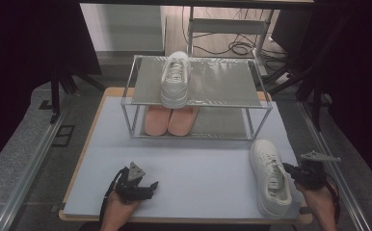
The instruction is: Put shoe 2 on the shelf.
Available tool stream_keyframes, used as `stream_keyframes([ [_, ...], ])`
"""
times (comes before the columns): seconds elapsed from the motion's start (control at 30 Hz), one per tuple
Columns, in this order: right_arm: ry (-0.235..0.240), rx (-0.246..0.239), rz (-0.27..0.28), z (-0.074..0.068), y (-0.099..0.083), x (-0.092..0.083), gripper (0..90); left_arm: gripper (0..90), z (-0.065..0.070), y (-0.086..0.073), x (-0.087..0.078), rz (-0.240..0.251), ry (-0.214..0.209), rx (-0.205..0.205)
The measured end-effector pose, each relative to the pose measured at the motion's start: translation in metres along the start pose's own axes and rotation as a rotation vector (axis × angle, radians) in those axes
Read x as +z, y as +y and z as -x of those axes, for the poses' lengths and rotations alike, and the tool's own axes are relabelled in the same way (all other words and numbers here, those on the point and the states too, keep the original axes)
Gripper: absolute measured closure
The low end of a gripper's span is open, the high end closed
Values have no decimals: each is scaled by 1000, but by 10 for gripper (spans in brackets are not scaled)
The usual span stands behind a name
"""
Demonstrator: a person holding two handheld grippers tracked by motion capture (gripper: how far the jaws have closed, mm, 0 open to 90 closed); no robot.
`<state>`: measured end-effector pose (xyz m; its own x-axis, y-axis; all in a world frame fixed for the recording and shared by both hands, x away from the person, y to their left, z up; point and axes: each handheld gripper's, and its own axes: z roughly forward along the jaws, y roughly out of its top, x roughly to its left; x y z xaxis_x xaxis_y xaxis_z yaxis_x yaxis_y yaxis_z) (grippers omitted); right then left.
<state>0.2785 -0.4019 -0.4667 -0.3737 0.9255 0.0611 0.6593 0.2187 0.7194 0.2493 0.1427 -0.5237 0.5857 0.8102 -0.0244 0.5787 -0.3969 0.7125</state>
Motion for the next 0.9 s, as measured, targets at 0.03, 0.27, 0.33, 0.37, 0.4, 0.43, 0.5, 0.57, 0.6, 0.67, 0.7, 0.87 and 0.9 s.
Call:
stream_keyframes([
  [0.03, 4, -1, 2, -1, 0, 1, 900, 226, 0, 0, 0, 0, 0, 0],
  [0.27, 45, -18, 10, -15, 4, 7, 900, 226, 0, 0, 0, 0, 0, 0],
  [0.33, 58, -22, 8, -20, 6, 10, 900, 226, 0, 0, 0, 0, 0, 0],
  [0.37, 63, -27, 8, -22, 6, 11, 900, 226, 0, 0, 0, 0, 0, 0],
  [0.4, 66, -29, 7, -24, 7, 13, 900, 226, 0, 0, 0, 0, 0, 0],
  [0.43, 71, -34, 6, -26, 8, 14, 900, 226, 0, 0, 0, 0, 0, 0],
  [0.5, 80, -35, 4, -30, 11, 17, 900, 226, 0, 0, 0, 0, 0, 0],
  [0.57, 90, -40, 3, -34, 13, 20, 900, 226, 0, 0, 0, 0, 0, 0],
  [0.6, 97, -43, 3, -36, 14, 21, 900, 226, 0, 0, 0, 0, 0, 0],
  [0.67, 116, -49, 4, -40, 16, 24, 900, 226, 0, 0, 0, 0, 0, 1],
  [0.7, 124, -51, 3, -41, 17, 25, 900, 226, 0, 0, 0, 0, 0, 1],
  [0.87, 141, -66, 1, -44, 18, 26, 900, 226, 0, 0, 0, 0, 0, 0],
  [0.9, 144, -64, -1, -44, 18, 26, 900, 226, 0, 0, 0, 0, 1, 1],
])
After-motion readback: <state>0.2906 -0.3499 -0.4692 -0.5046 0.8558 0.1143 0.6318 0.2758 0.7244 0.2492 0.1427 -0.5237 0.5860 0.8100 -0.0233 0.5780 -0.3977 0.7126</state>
